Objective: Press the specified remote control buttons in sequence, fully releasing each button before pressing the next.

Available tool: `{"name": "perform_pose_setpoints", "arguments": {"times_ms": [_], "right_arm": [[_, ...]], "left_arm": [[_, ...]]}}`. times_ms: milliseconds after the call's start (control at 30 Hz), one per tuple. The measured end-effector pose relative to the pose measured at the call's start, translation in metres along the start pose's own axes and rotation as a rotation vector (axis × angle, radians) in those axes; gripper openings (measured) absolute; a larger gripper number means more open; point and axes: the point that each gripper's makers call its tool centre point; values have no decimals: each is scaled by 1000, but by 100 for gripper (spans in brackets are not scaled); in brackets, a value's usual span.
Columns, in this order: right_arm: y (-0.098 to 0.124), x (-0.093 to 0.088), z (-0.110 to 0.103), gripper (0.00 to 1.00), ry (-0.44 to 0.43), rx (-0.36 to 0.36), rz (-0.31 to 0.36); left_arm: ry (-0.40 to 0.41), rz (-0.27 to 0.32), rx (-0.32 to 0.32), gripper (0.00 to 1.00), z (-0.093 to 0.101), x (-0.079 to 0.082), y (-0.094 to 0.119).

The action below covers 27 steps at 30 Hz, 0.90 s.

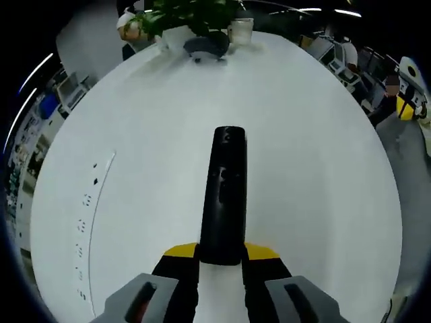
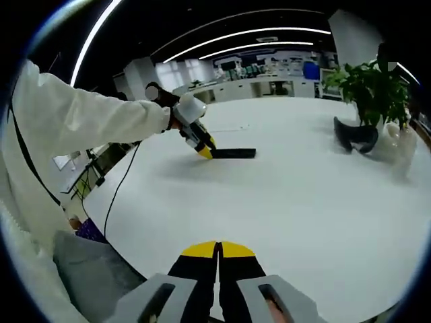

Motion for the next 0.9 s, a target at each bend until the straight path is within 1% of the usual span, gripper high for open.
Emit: {"name": "perform_pose_setpoints", "arguments": {"times_ms": [100,267,433,633,733,900], "right_arm": [[3,2,-2,0,7,4,8],[7,6,-1,0,8,7,37],[8,8,-1,0,-5,3,51],[11,7,-7,0,-13,21,55],[12,10,-11,0,-22,34,66],[13,12,-16,0,-8,47,66]], "left_arm": [[-8,-32,4,22,4,0,-1],[-3,-63,4,22,12,0,-2],[-12,-94,0,22,24,0,-4],[18,-89,8,22,41,-1,-5],[14,-79,4,22,52,-1,-4],[20,-79,4,22,56,-1,-5]]}}
Point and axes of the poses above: the point that each gripper's makers call its tool centre point, and the gripper's own axes: y roughly backward along the fingers, z roughly to its right, x roughly out of its top, and after that the axes turned 3 degrees about z, right-handed
